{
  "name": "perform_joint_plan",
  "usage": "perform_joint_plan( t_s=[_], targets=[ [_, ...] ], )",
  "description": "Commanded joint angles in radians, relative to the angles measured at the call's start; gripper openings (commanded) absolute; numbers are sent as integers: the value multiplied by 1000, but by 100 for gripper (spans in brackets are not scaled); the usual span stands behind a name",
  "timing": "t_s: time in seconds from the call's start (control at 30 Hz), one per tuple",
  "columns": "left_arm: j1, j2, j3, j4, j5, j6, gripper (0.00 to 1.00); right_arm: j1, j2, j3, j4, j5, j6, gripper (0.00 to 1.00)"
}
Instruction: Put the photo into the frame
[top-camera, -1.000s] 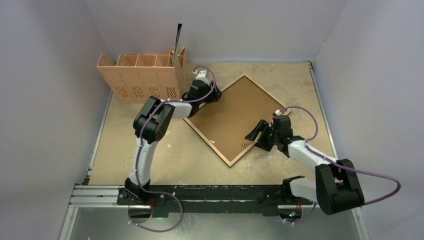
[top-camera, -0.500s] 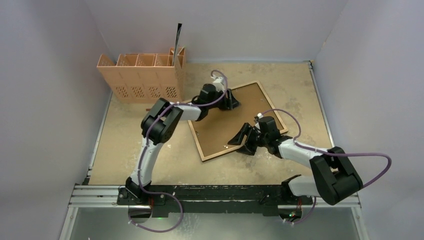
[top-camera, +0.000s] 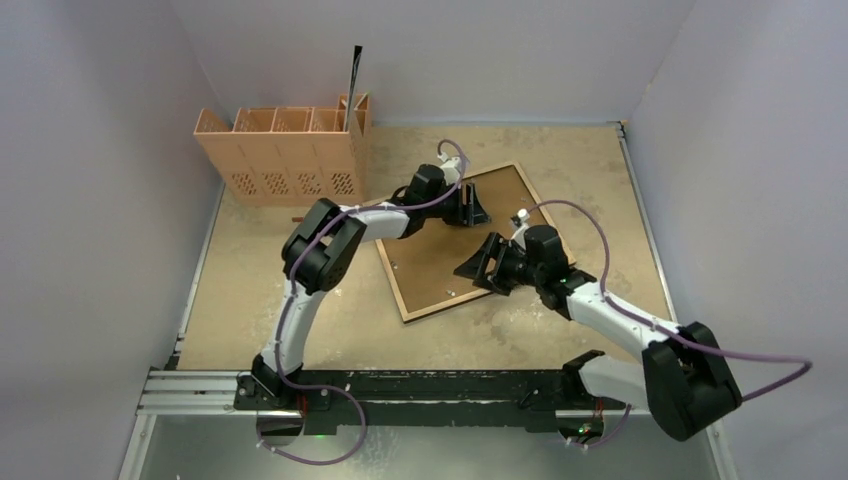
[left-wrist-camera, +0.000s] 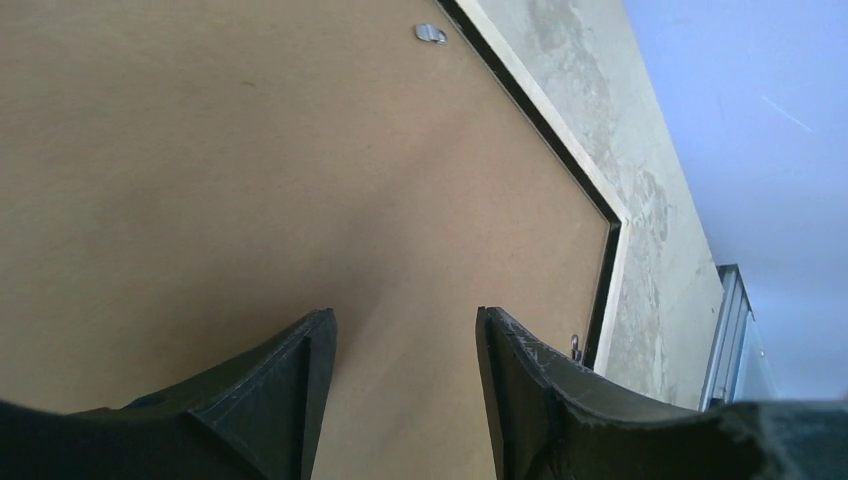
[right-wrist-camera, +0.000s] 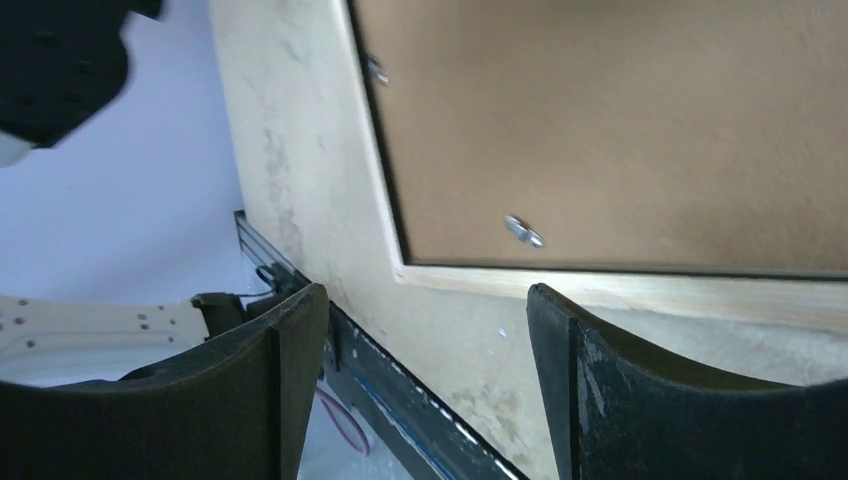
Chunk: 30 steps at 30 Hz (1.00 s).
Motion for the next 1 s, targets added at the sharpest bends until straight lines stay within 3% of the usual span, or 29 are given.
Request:
perform_joint_plan(
  t_s=[0.0,0.17,0.47,0.63,0.73,0.83,0.97],
  targets=[
    [21,-178,-33,-108,-103,71,56,1,-91,95,-32,84,-79,75],
    [39,-399,-237,-140,-326,24,56,1,-89,175,-26,170,-135,75],
    [44,-778,-677,-204,-671,-154,54,32,203,304,196,125,-124,60],
    [46,-929,-904,-120,-710,-230,50,120,415,416,302,123,-99,57],
    [47,-957,-948,-131,-712,-240,46,163,534,463,362,104,-71,53],
    [52,-957,-976,-140,-707,-244,37,188,631,517,383,84,-86,42],
    [55,-933,-1012,-100,-679,-265,27,192,708,580,334,79,-125,41]
  ],
)
